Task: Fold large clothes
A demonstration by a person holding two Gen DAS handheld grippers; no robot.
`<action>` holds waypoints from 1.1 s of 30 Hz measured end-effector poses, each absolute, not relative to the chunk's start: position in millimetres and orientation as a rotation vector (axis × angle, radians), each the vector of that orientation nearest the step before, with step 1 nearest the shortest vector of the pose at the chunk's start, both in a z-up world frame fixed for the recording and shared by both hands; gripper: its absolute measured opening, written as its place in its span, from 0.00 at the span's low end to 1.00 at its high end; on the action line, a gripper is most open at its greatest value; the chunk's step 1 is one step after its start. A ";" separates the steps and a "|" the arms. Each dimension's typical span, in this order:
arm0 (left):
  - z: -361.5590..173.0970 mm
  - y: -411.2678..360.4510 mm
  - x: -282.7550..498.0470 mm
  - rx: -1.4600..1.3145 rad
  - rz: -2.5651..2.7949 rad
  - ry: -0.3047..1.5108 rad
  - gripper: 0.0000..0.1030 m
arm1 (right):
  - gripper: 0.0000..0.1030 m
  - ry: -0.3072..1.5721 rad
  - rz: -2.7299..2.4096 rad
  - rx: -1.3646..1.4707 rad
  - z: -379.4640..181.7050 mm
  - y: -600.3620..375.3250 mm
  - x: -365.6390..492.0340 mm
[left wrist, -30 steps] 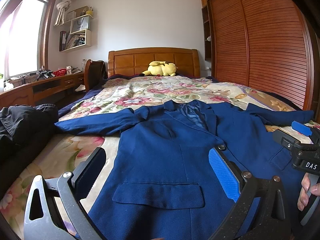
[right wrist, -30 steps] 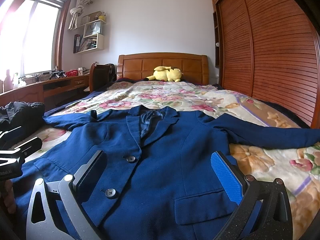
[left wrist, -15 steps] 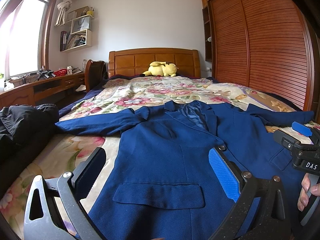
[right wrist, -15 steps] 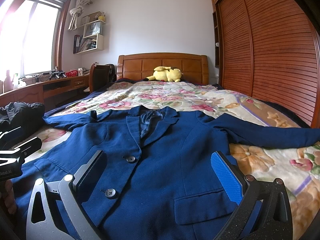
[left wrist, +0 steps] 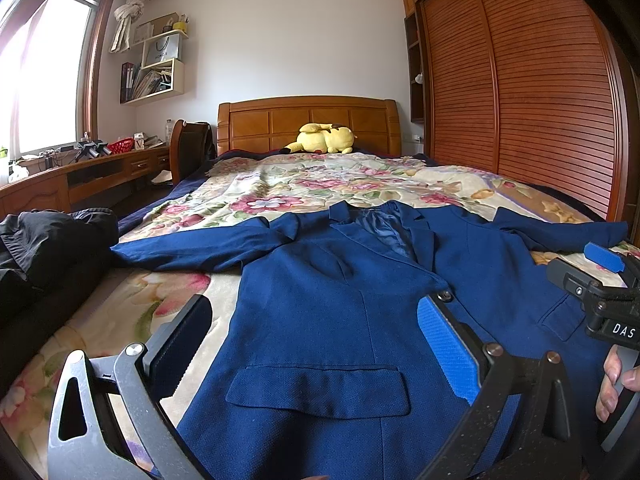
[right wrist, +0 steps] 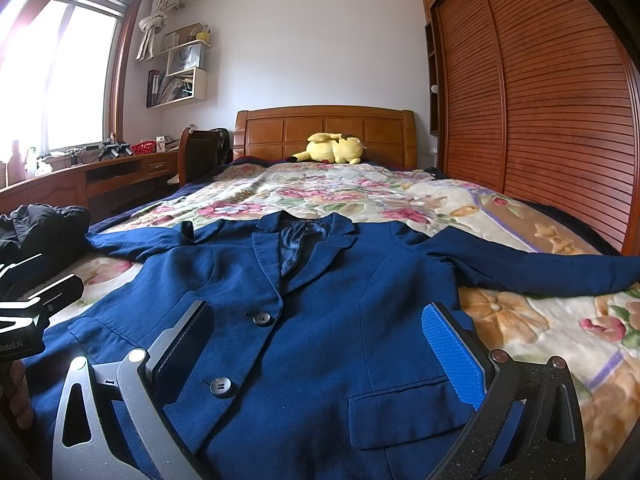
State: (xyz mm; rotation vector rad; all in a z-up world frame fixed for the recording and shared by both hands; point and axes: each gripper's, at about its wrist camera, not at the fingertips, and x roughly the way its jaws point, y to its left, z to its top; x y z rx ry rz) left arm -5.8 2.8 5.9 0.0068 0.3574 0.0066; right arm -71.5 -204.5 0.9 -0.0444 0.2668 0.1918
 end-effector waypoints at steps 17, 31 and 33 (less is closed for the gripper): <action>5.0 2.2 -5.7 0.008 0.007 0.355 1.00 | 1.00 0.266 0.192 -0.043 0.7 -204.7 -71.8; 7.0 3.7 -5.9 0.007 0.009 0.354 1.00 | 1.00 0.266 0.192 -0.042 0.6 -204.5 -71.9; 6.2 3.0 -5.3 0.007 0.008 0.356 1.00 | 1.00 0.266 0.192 -0.042 0.6 -204.6 -72.0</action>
